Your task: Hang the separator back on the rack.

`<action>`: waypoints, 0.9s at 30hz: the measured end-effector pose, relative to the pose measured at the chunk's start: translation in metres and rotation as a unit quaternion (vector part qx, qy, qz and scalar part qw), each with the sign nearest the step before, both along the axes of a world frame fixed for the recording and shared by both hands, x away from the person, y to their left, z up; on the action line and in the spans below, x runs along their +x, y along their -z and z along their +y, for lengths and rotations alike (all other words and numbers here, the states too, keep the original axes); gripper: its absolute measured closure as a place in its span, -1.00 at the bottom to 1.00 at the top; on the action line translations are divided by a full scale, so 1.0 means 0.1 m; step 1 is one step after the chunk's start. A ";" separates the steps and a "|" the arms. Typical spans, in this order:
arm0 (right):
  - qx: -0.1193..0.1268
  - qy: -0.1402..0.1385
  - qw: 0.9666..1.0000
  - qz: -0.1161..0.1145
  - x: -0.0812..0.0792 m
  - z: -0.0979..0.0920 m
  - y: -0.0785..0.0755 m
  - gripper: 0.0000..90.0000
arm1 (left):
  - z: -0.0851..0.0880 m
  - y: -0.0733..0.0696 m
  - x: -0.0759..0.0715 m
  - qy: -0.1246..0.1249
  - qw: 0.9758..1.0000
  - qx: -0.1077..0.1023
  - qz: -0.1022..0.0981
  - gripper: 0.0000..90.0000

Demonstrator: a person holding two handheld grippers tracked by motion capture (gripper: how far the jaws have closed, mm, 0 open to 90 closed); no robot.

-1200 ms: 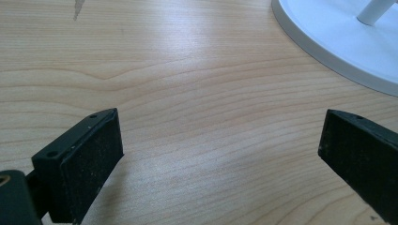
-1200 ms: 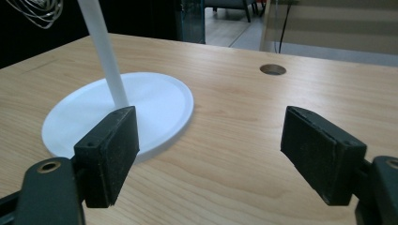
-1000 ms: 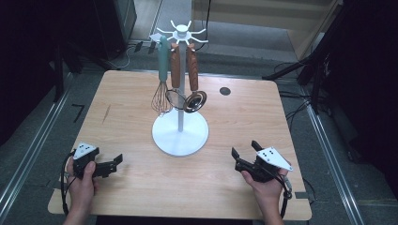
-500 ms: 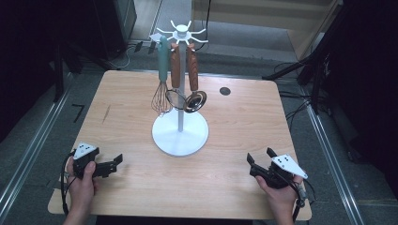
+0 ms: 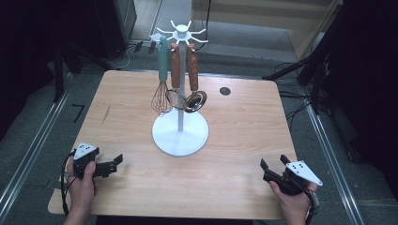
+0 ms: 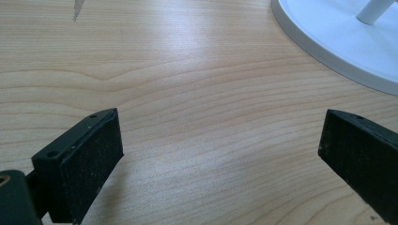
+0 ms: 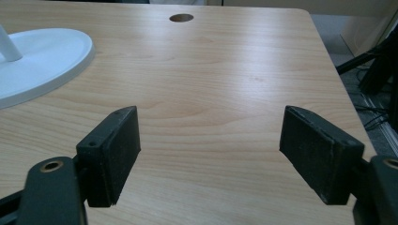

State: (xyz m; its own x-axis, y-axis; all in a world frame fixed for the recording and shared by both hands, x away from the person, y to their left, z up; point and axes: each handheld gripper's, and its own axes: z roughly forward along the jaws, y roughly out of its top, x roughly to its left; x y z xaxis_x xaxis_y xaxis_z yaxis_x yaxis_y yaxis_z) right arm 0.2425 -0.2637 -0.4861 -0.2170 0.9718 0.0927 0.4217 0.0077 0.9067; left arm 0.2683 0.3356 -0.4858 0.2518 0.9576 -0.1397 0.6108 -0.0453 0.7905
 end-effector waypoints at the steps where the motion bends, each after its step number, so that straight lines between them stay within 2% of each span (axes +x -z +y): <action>1: 0.001 0.003 1.000 0.000 -0.01 -0.02 0.01 -0.53 | 0.00 0.00 0.00 0.000 1.000 0.000 0.000 -1.00; 13: -0.004 0.024 1.000 0.010 -0.06 -0.23 0.07 -0.53 | 0.00 0.00 0.00 0.001 1.000 0.001 -0.001 -1.00; 27: 0.002 0.026 0.999 0.024 -0.08 -0.31 0.15 -0.53 | -0.01 0.00 0.00 0.001 1.000 0.004 0.000 -1.00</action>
